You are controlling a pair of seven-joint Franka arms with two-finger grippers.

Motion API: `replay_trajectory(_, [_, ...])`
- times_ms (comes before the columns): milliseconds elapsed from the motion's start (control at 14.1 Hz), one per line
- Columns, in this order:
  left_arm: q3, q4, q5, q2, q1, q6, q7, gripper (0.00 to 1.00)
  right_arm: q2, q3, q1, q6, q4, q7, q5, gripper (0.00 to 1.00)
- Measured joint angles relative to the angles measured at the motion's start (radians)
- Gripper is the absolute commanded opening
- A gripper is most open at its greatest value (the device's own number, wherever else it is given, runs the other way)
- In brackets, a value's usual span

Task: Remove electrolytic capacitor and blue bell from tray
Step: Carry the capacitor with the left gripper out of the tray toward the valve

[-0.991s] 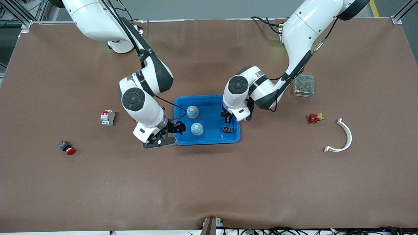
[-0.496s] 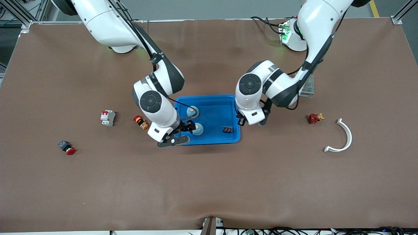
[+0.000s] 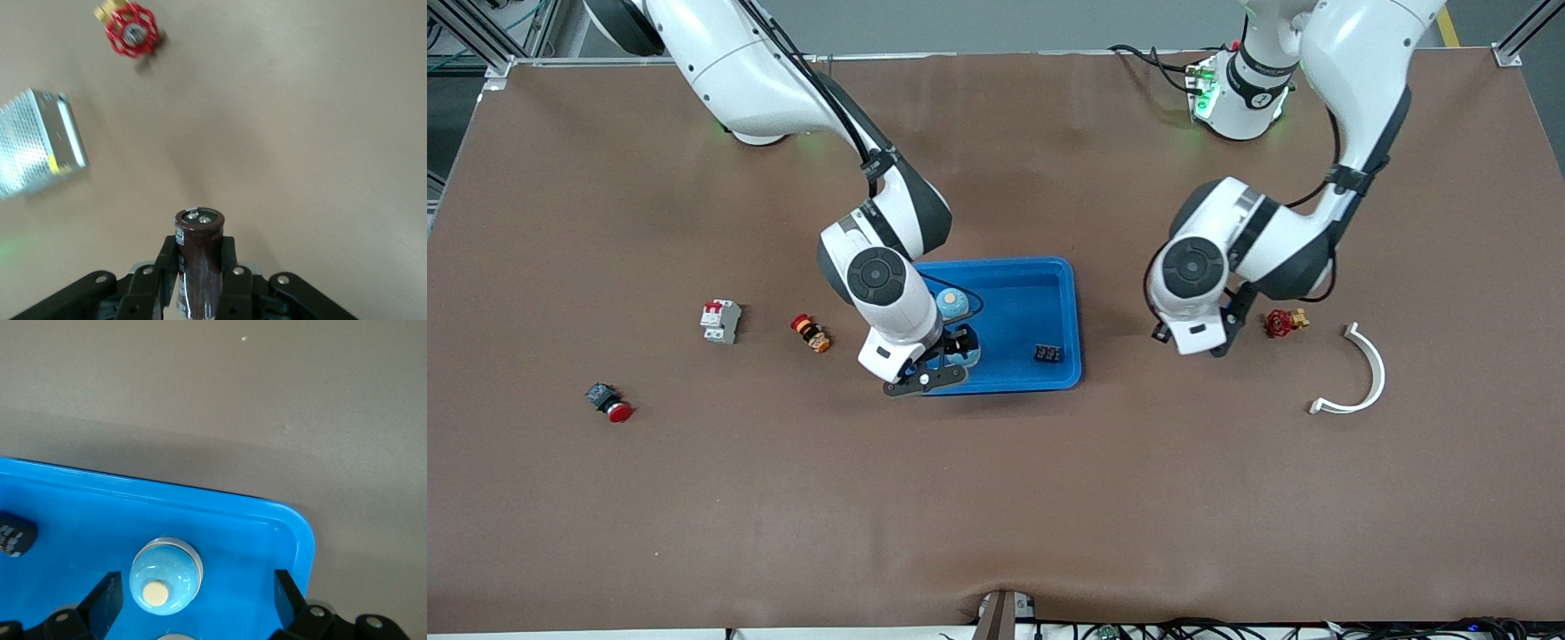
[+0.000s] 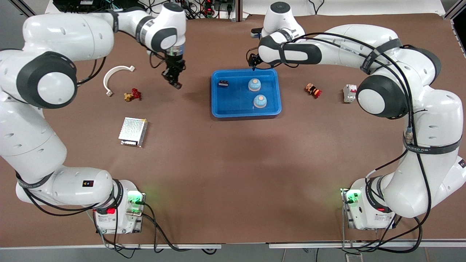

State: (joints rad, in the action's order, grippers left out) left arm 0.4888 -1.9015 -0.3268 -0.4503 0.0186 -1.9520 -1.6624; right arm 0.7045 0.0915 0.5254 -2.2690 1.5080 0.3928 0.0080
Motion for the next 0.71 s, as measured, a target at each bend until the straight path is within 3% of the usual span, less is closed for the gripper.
replay_trajectory(354, [-0.001,-0.100,0.000,0.002,0.094,-0.001,0.116,0.00,0.050,0.000,0.027,-0.065,-0.009,0.000,-0.003,1.00])
replay_trajectory(708, [-0.004,-0.132,-0.003,-0.010,0.151,-0.005,0.168,0.00,0.065,-0.001,0.042,-0.071,-0.012,0.002,-0.011,1.00])
